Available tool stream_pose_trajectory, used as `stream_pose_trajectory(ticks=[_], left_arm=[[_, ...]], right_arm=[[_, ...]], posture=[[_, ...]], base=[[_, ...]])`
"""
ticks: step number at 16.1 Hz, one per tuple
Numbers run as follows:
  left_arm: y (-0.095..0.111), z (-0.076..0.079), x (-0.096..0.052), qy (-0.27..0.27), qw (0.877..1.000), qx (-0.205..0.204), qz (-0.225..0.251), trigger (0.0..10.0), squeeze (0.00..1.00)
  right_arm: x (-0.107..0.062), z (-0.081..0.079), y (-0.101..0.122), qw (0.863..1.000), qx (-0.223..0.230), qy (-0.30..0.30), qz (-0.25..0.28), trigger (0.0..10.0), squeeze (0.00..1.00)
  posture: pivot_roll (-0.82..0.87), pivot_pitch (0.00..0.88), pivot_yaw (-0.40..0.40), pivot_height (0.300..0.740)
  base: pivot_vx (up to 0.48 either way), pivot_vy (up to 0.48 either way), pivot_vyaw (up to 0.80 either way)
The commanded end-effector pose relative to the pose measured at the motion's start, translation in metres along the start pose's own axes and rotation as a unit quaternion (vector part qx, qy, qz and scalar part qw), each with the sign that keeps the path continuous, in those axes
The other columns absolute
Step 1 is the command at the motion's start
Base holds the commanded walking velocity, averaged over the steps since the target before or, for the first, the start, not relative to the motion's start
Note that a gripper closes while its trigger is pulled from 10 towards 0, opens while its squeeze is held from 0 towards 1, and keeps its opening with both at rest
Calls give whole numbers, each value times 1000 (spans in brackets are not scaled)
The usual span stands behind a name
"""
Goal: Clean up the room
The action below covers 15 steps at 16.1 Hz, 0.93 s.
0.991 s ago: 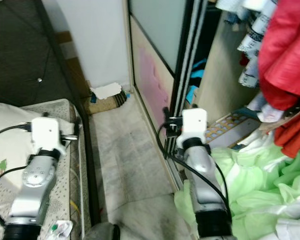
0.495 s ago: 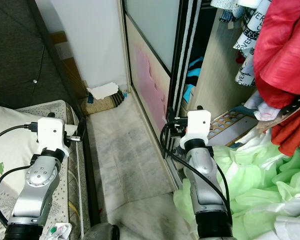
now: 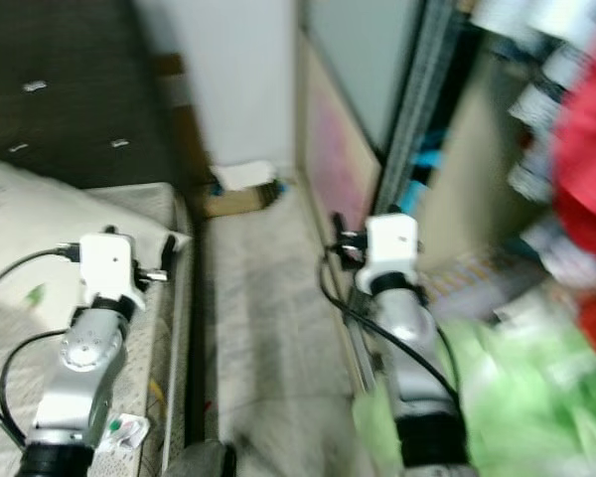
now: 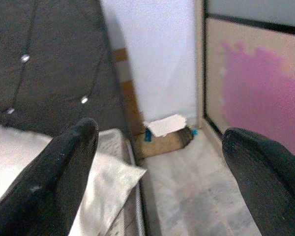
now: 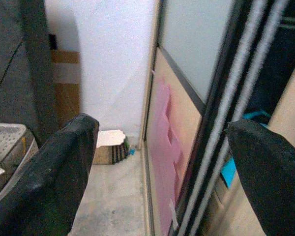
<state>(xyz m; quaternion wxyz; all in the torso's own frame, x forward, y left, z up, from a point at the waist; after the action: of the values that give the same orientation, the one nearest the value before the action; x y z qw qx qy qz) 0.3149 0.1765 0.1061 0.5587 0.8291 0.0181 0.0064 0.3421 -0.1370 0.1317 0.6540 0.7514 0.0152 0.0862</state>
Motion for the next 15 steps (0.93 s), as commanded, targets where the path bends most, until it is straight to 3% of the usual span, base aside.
stream_pose_trajectory(ticks=[1,15], left_arm=[[2,6,0,-11,1000,-7,2,10000,0],[13,4,5,8,1000,-9,26,10000,0]], right_arm=[[-3,9,-3,1000,-4,-11,-8,10000,0],[9,-2,9,1000,-14,22,13,10000,0]], posture=[[57,0,-44,740],[62,0,-49,740]], base=[[0,0,800],[0,0,800]])
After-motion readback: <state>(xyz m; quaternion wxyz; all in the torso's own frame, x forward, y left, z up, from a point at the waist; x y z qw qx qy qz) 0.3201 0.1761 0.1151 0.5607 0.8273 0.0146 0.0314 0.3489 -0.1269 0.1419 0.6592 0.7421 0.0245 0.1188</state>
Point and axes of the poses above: a point about 5 cm out from each wrist's last joint towards the gripper, its own x axis pointing out of the wrist towards the gripper, its own y axis along the axis of the wrist's last joint, z = x × y, the point moved 4 cm from there along x, pointing out of the wrist towards the gripper, and after that the axes turned 13 degrees about x, right-handed, at the moved point
